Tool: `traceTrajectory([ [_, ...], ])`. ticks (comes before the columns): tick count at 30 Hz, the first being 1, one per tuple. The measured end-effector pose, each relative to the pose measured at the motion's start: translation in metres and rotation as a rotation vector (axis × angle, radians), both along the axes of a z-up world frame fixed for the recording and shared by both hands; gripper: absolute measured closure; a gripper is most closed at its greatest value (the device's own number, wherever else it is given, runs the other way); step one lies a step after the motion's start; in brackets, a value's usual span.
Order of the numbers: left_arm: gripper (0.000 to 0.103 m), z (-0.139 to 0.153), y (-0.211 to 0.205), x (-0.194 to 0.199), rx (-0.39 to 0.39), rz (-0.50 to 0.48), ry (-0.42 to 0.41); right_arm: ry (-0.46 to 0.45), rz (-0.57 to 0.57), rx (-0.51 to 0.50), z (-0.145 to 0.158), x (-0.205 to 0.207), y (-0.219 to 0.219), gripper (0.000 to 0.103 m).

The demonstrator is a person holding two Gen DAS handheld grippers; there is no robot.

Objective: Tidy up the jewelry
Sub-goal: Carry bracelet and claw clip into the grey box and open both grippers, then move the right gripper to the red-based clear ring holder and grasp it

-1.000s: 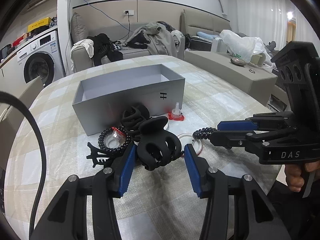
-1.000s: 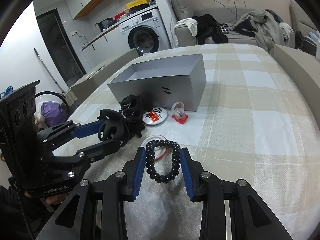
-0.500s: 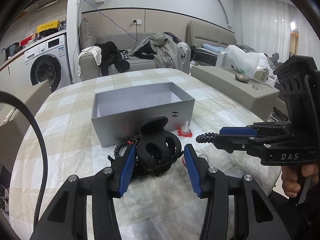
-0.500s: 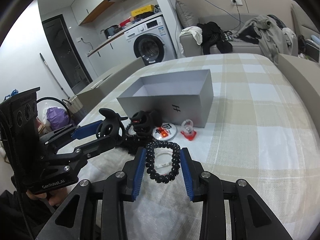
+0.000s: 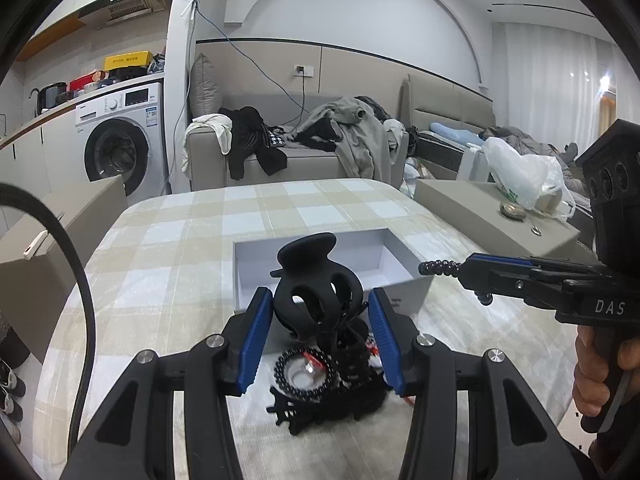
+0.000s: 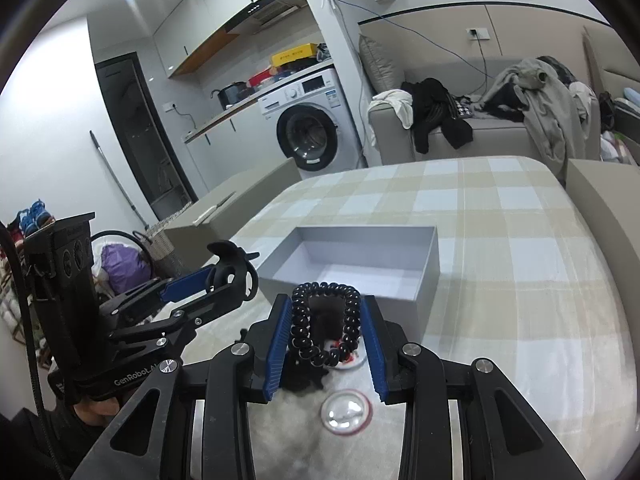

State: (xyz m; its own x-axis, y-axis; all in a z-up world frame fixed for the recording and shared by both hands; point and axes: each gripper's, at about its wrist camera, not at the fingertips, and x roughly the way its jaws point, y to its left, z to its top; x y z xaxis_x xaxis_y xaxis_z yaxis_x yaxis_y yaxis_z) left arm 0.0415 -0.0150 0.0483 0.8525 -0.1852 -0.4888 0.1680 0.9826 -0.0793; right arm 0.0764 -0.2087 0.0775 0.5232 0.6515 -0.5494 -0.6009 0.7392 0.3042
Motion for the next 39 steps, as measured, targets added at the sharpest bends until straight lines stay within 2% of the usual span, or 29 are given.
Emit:
traceTrajectory([
  [6,0.060,0.000,0.003,0.012,0.006,0.015,-0.014,0.015,-0.018,0.016,0.001,0.019,0.005,0.069],
  [15,0.060,-0.007,0.003,0.036,0.018,0.028,0.017,0.072,-0.041,0.030,-0.015,0.053,0.020,0.069],
  [22,0.060,-0.013,0.005,0.049,0.015,0.037,0.060,0.094,-0.048,0.011,-0.024,0.064,0.031,0.068],
  [26,0.058,-0.013,0.001,0.048,0.043,0.037,0.078,0.108,-0.057,0.019,-0.025,0.067,0.029,0.056],
  [28,0.040,-0.010,-0.001,0.043,0.059,0.040,0.071,0.098,-0.049,0.020,-0.022,0.064,0.027,0.053],
  [29,0.026,-0.008,0.000,0.040,0.055,0.039,0.068,0.092,-0.048,0.019,-0.020,0.062,0.026,0.052],
  [30,0.019,-0.006,0.001,0.036,0.043,0.034,0.061,0.084,-0.043,0.023,-0.017,0.059,0.024,0.044],
  [33,0.016,0.000,0.006,0.028,0.019,0.029,0.060,0.053,-0.061,0.029,-0.009,0.050,0.016,0.024],
  [34,0.013,0.002,0.009,0.022,0.013,0.034,0.063,0.044,-0.066,0.028,-0.007,0.047,0.013,0.020],
  [35,0.004,0.003,0.011,0.020,0.008,0.039,0.068,0.036,-0.069,0.024,-0.004,0.042,0.010,0.009],
  [36,0.001,0.004,0.012,0.018,0.002,0.045,0.072,0.029,-0.073,0.018,-0.003,0.039,0.007,0.000],
  [39,0.001,0.003,0.018,0.002,-0.023,0.044,0.071,0.008,-0.093,-0.009,-0.005,0.024,-0.004,0.000],
])
